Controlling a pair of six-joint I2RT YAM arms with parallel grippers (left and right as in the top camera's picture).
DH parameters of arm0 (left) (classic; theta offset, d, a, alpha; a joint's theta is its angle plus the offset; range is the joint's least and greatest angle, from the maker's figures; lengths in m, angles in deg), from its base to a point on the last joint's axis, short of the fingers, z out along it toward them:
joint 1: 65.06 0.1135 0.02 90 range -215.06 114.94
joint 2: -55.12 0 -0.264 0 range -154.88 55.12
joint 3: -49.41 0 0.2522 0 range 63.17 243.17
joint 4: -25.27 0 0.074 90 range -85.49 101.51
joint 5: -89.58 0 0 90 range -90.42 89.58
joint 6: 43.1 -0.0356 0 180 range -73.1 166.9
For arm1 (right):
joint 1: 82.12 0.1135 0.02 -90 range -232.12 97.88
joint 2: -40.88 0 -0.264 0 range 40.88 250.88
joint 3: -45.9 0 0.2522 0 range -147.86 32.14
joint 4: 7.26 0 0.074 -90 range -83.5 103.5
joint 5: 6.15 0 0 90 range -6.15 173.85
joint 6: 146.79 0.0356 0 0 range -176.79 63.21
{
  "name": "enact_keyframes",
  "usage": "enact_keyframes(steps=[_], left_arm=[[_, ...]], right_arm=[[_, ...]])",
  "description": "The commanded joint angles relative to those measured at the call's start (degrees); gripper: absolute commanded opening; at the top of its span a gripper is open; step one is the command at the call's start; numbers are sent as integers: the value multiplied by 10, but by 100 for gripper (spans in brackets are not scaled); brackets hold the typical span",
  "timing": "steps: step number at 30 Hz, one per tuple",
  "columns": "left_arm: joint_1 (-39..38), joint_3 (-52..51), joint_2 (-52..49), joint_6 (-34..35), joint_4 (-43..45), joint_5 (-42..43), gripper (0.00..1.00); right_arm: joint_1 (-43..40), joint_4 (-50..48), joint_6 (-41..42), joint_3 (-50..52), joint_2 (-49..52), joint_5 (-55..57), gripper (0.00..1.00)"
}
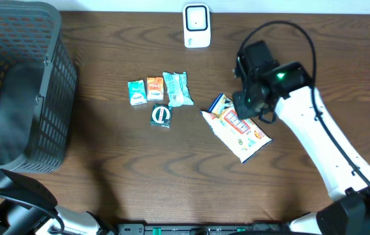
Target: Scan the item barcode
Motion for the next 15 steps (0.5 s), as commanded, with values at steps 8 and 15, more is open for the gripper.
enact_keyframes(steps=[8, 15], left_arm=[[2, -1, -3, 3, -3, -2, 98], [2, -1, -3, 3, -3, -2, 98]], right_arm=[[6, -247, 72, 290, 9, -84, 4], [5, -263, 93, 319, 8, -102, 1]])
